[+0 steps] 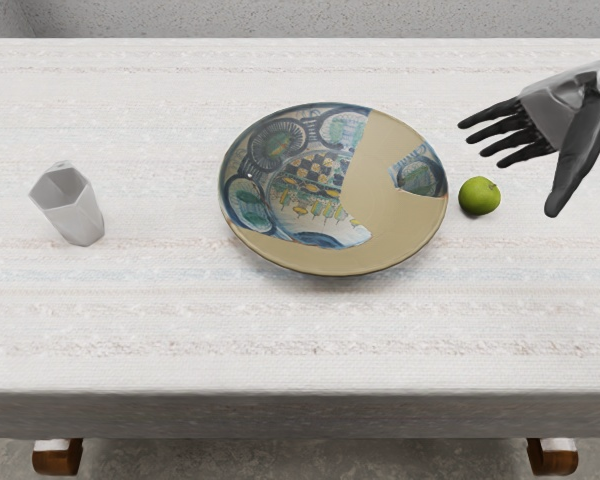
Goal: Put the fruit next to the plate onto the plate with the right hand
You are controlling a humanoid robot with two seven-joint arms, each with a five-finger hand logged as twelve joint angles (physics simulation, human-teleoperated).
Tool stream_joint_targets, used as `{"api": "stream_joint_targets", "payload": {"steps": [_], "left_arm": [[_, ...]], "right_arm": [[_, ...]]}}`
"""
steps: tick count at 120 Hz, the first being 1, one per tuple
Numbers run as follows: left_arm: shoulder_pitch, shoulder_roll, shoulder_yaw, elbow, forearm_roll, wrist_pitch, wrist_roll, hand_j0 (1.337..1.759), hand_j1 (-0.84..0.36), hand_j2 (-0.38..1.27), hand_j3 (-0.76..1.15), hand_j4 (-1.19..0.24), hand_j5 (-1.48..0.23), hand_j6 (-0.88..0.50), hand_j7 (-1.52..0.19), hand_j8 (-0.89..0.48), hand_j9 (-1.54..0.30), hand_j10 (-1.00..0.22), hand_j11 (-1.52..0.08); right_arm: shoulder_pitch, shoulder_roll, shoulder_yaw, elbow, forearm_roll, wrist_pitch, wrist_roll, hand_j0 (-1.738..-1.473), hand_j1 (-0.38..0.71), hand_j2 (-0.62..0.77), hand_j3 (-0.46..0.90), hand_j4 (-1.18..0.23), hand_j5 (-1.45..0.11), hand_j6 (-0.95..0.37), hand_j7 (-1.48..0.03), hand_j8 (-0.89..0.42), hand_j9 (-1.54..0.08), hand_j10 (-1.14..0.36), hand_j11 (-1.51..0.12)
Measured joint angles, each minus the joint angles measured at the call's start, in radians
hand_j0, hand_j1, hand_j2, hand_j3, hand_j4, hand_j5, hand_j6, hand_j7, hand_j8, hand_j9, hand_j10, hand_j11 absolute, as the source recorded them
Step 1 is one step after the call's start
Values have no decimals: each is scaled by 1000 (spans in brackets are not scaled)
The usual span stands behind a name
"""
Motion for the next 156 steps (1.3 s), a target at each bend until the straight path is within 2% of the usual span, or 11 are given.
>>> {"api": "stream_joint_targets", "payload": {"steps": [33, 49, 54, 60, 73, 80, 87, 93, 110, 134, 156], "left_arm": [[1, 0, 0, 0, 0, 0, 0, 1658, 349, 0, 0, -1, -1, -1, -1, -1, -1, -1, -1], [0, 0, 0, 0, 0, 0, 0, 1658, 349, 0, 0, -1, -1, -1, -1, -1, -1, -1, -1], [0, 0, 0, 0, 0, 0, 0, 1658, 349, 0, 0, -1, -1, -1, -1, -1, -1, -1, -1], [0, 0, 0, 0, 0, 0, 0, 1658, 349, 0, 0, -1, -1, -1, 0, -1, 0, -1, 0], [0, 0, 0, 0, 0, 0, 0, 1658, 349, 0, 0, -1, 0, -1, 0, -1, 0, -1, 0], [0, 0, 0, 0, 0, 0, 0, 1658, 349, 0, 0, -1, 0, -1, 0, -1, 0, -1, 0], [0, 0, 0, 0, 0, 0, 0, 1658, 349, 0, 0, -1, 0, -1, 0, -1, 0, -1, 0], [0, 0, 0, 0, 0, 0, 0, 1658, 349, 0, 0, -1, 0, -1, 0, -1, 0, -1, 0], [0, 0, 0, 0, 0, 0, 0, 1658, 349, 0, 0, -1, 0, -1, 0, -1, 0, -1, 0], [0, 0, 0, 0, 0, 0, 0, 1658, 349, 0, 0, -1, 0, -1, 0, -1, 0, -1, 0], [0, 0, 0, 0, 0, 0, 0, 1658, 349, 0, 0, -1, 0, -1, 0, -1, 0, -1, 0]], "right_arm": [[-36, 3, 86, -10, -2, 0, 0, -1658, -349, -1, 0, -2, 0, -2, 0, -2, 0, -1, 0], [-28, 89, 119, -9, -163, 0, 0, -1658, -349, -1, 0, -2, 0, -2, 0, -2, 0, -2, 0], [18, 119, 89, -7, -198, 0, 0, -1658, -349, -1, 0, -2, 0, -3, 0, -2, 0, -2, 0], [124, 153, -8, -3, -224, 0, 0, -1658, -349, -1, 0, -2, 0, -3, 0, -2, 0, -2, 0], [356, 265, -311, 14, -244, -16, 0, -1658, -349, -1, 0, -2, 0, -2, 0, -2, 0, -1, 0], [422, 338, -427, 24, -236, -68, 0, -1658, -349, -1, 0, -2, 0, -2, 0, -2, 0, -1, 0], [451, 378, -470, 54, -217, -213, 0, -1658, -349, -1, 0, -2, 0, -2, 0, -2, 0, -1, 0], [422, 395, -437, 88, -206, -349, 0, -1658, -349, -1, 0, -1, 0, -2, 0, -1, 0, -1, 0], [208, 425, -262, 130, -243, -681, 0, -1658, -349, 0, 0, -1, 0, -2, 0, -1, 0, -1, 0], [22, 435, -185, 142, -318, -922, 0, -1658, -349, 0, 0, -1, 0, -2, 0, -2, 0, -1, 0], [-92, 437, -172, 140, -386, -993, 0, -1658, -273, -12, 0, -65, -83, -66, -83, -65, -83, -65, -83]]}}
